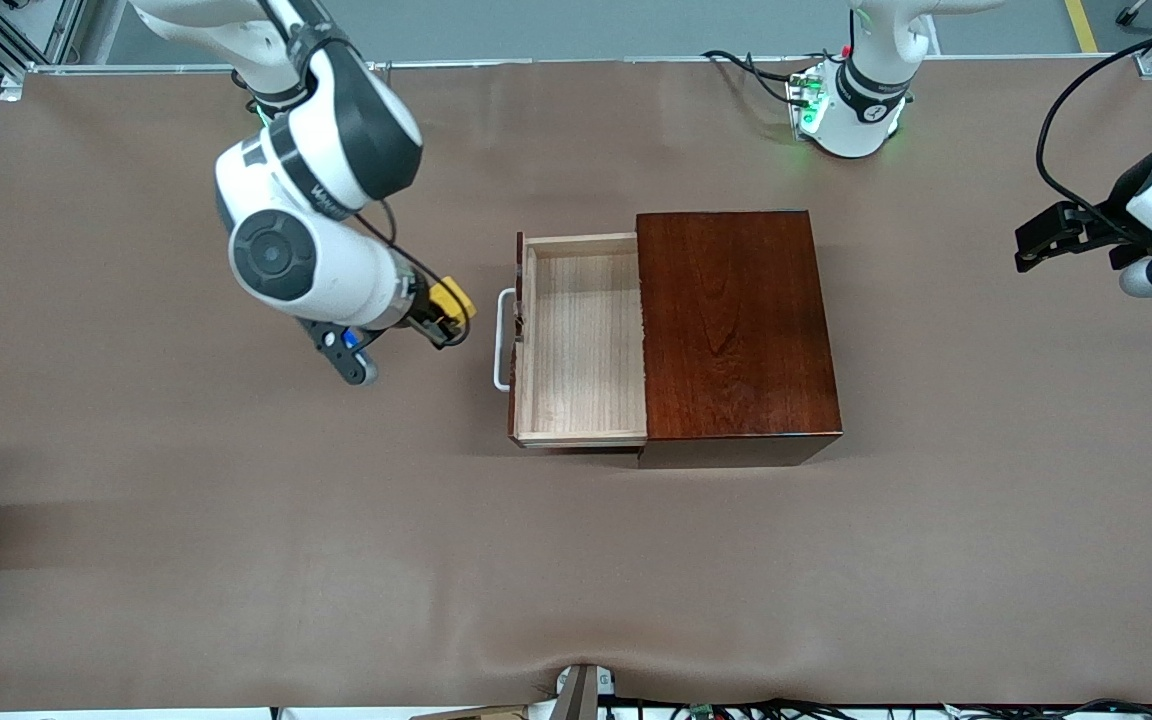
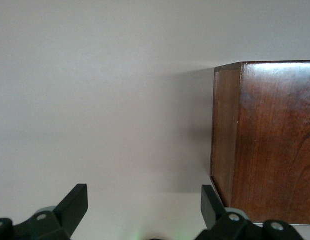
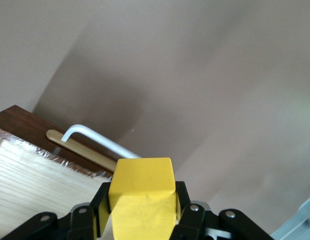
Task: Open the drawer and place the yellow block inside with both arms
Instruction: 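Lift the yellow cube and carry it over the open drawer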
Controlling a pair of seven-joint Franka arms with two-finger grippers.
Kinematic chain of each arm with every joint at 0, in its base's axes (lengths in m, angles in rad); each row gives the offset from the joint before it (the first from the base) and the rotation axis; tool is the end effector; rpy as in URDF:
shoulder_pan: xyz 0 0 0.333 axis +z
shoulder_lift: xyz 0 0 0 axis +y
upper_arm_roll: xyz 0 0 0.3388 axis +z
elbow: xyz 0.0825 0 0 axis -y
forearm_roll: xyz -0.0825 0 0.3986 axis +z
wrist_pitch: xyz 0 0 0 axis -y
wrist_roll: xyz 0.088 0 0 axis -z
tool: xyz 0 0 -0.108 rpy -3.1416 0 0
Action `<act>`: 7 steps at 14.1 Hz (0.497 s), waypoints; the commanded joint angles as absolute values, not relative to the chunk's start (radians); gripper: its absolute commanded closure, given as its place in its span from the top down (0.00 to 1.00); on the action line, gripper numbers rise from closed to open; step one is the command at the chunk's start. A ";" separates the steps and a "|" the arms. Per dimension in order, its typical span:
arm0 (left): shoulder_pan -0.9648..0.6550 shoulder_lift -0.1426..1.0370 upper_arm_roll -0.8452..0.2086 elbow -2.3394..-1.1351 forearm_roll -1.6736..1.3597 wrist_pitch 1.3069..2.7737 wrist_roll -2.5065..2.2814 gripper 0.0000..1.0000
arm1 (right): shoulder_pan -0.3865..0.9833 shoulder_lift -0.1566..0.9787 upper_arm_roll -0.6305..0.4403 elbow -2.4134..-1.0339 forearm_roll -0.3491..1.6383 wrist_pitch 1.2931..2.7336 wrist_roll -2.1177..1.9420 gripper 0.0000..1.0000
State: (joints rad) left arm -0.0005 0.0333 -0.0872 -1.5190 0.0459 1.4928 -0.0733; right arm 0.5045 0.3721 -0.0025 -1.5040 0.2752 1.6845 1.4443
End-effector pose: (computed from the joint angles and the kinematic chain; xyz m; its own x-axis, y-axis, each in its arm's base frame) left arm 0.5705 -0.0439 0.6459 0.9984 -0.0109 -0.0560 -0.0135 -0.9988 -0.0472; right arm 0.5762 0.3467 0.4582 0.4989 -0.8199 -0.2808 -0.8179 -0.5526 0.1603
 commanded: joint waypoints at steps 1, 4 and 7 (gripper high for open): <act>0.006 0.041 -0.092 -1.494 0.035 1.494 -0.064 1.00 | 0.544 0.399 -0.015 -1.471 0.308 1.739 1.633 0.00; 0.009 0.041 -0.091 -1.485 0.035 1.505 -0.057 1.00 | 0.606 0.439 -0.015 -1.470 0.302 1.814 1.779 0.00; 0.011 0.041 -0.089 -1.485 0.032 1.505 -0.057 1.00 | 0.640 0.462 -0.015 -1.471 0.308 1.902 1.931 0.00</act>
